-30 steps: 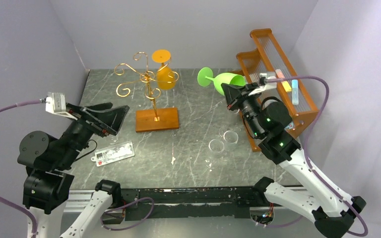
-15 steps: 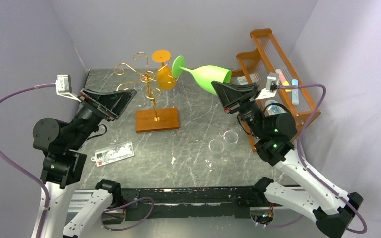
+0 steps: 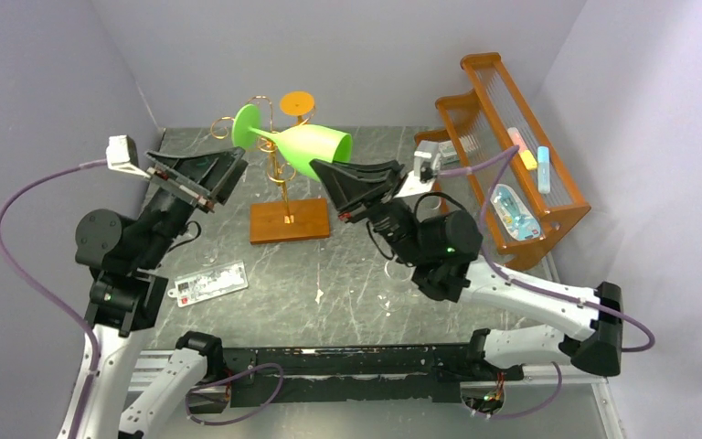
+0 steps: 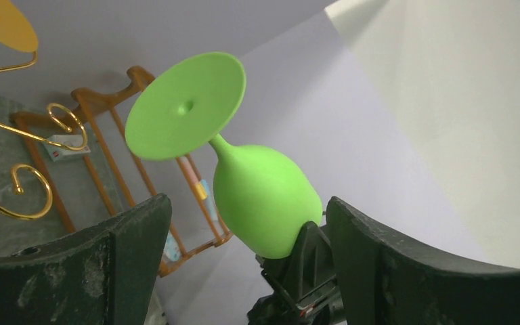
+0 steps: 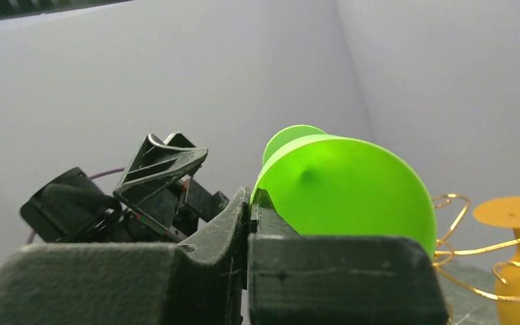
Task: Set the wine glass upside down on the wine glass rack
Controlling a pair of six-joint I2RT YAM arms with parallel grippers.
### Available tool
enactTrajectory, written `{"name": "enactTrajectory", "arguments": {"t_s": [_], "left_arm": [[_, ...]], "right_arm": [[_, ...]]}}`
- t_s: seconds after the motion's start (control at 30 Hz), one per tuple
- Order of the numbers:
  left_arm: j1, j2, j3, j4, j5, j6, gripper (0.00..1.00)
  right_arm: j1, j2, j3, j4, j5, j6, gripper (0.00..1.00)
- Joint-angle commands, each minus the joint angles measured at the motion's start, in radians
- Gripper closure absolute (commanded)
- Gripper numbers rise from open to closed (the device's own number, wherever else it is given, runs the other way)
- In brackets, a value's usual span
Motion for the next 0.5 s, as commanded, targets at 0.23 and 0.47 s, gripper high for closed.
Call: {"name": "enactTrajectory", "arguments": {"t_s": [0.23,0.47], "left_arm": [[-0.004,-0.144,-0.129,0.042,-0.221,-0.208,0.18],[-0.004,-0.135,-0.096,0.062,-0.267,-0.189,0.27]], "right_arm": [[0.22,0.167,0.1,0.265,0.151,-0.331,1.0],[0.285,0.194,0.102,0.278,0.16,-0.386,1.0]]}}
